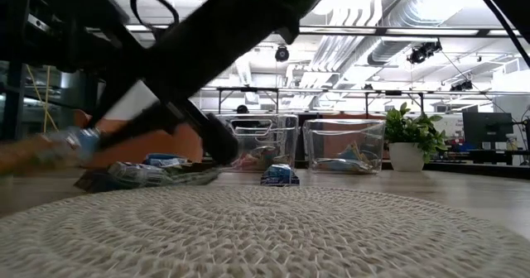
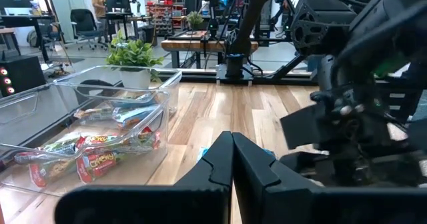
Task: Pick and place Granola Bars by type
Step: Put the yellow granola bar into the right transparent bin
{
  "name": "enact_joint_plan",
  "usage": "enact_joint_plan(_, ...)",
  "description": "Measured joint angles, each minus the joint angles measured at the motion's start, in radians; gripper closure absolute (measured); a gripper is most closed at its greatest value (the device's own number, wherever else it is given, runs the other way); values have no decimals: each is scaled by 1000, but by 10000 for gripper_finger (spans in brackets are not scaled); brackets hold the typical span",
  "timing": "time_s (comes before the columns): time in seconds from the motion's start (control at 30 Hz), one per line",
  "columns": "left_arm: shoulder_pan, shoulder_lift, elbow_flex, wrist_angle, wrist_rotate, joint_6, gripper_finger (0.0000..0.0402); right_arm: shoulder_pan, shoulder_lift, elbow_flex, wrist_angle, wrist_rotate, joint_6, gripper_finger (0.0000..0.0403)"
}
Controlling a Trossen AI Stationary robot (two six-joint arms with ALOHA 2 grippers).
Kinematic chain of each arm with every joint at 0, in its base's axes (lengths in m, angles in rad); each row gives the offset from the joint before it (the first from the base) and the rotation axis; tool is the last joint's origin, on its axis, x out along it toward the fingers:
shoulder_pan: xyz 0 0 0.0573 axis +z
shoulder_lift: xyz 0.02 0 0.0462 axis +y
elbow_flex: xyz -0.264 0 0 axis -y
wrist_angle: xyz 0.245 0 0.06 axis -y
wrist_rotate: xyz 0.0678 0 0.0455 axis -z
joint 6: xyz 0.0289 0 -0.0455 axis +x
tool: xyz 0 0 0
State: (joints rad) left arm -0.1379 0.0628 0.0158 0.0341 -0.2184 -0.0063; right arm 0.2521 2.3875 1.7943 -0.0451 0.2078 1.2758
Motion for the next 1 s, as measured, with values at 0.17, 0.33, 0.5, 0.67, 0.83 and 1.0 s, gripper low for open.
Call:
enact_joint_plan(0.17,0,0,0,0,0,0,401,-7,0,0,149,-43,-75,362)
enact_joint_plan(0.33,0,0,0,0,0,0,401,-10,-1,0,309,-106,-149,365)
enact_joint_plan(0.5,0,0,0,0,0,0,401,-10,-1,0,483,-163,-197,364)
enact_joint_plan(0.67,0,0,0,0,0,0,401,-10,-3,2,690,-163,-231,364)
enact_joint_plan(0.83,0,0,0,0,1,0,401,-17,-33,47,727,-162,-320,364)
enact_joint_plan(1.0,0,0,0,0,1,0,401,-33,-110,114,596,-156,-459,364)
